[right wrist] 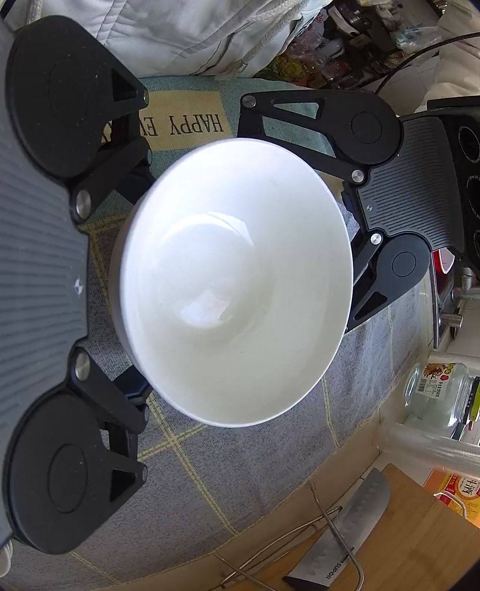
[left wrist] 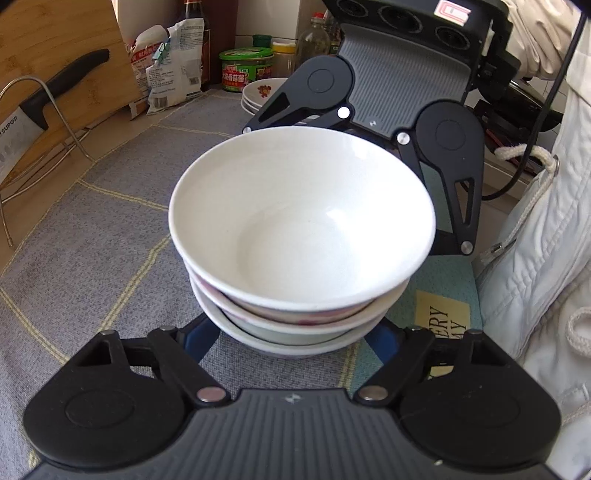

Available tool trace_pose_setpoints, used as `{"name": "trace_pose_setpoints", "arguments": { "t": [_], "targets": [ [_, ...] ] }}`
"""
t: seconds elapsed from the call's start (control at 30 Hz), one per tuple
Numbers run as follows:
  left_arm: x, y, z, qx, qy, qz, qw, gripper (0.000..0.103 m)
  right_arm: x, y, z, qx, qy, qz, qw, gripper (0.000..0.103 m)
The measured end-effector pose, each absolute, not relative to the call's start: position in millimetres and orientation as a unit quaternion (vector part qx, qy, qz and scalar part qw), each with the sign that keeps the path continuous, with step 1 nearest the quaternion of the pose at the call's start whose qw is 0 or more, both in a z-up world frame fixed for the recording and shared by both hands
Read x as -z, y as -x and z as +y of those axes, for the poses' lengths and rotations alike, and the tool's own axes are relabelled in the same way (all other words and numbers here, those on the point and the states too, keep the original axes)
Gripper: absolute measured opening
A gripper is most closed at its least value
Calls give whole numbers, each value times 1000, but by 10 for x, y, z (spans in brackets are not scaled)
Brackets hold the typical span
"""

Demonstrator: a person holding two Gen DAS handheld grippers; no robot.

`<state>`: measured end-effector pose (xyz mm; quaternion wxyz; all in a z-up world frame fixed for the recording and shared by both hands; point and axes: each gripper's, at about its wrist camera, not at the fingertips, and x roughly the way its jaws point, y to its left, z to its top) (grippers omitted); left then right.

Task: Organize plates and bowls
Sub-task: 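Lift the bowl stack off the towel with both grippers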

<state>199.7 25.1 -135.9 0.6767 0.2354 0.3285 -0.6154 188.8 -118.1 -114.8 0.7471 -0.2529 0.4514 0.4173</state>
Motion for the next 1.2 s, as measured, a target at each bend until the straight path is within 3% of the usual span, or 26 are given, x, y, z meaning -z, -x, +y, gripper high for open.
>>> {"name": "trace_pose_setpoints", "arguments": {
  "t": [0.7, 1.2],
  "targets": [
    [1235, -1899, 217, 602, -241, 327, 687, 84, 1033, -1854, -1182, -429, 258, 442, 745, 87],
    [930, -1645, -327, 585, -247, 323, 702, 84, 724, -1566, -1705, -437, 272, 431, 742, 87]
  ]
}}
